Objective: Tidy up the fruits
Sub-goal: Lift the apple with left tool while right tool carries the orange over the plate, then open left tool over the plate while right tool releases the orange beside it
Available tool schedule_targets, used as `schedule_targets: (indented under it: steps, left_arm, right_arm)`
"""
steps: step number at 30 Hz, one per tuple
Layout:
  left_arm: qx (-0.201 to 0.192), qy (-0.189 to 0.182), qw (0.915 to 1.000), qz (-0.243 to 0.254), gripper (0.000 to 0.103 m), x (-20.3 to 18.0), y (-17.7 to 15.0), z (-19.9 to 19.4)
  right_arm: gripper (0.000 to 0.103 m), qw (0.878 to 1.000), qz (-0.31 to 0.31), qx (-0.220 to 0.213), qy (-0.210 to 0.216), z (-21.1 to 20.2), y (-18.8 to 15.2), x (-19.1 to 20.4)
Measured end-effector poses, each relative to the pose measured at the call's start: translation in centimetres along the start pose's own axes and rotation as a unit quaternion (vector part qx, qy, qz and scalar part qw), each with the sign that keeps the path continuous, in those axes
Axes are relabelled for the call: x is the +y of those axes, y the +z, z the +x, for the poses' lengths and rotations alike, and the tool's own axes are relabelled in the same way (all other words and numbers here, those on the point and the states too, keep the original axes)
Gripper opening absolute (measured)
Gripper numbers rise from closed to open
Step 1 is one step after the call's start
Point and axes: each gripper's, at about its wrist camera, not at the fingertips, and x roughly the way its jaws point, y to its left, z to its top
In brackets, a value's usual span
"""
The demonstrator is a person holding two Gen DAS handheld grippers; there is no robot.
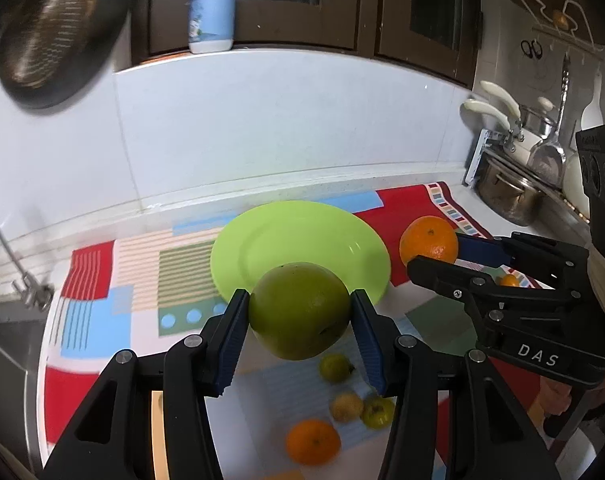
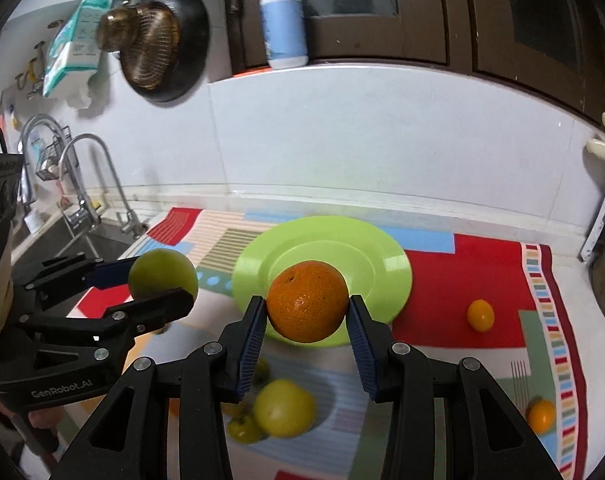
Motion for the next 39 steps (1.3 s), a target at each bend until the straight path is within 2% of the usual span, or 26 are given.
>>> schedule_targets:
  steps: [11,22,24,25,26,35,39]
  left_arm:
    - [0.054,-0.011,0.9984,0.012,0.051,0.9,1.0,7.7]
    - [0.080,-0.011,0.9967,0.010,0.053,1.7,0.7,11.2]
    - [0.066,0.001,0.9978,0.013,0.065,1.9,0.9,10.6]
    - [0.055,0.008,0.9983,0.017,0.070,1.8,1.1,10.1]
    - [0.049,0.013,0.9985,0.020,0.071,1.8,1.2,9.8]
    - [0.008,0.048,0.9982,0.034,0.078,1.0,0.4,4.6]
    - [-0.011,0.062,0.9974,0.036,0.081,0.6,-0.1,1.8]
  right_arm:
    - [0.042,0.999,0.005,0.042,0.003,6.1,0.4,-3.2]
    - [0.043,0.997,0.010,0.071,0.001,10.3,-0.3,-4.6]
    - [0.048,0.997,0.010,0.071,-0.003,10.5,-0.1,-4.7]
    - [0.058,0.998,0.011,0.067,-0.011,10.4,0.0,-4.8]
    - [0.062,0.998,0.015,0.060,-0.019,10.0,0.0,-4.9]
    - [0.062,0.998,0.024,0.030,-0.042,5.8,0.1,-4.1]
    - [0.069,0.999,0.028,0.020,-0.042,3.9,-0.1,-3.3]
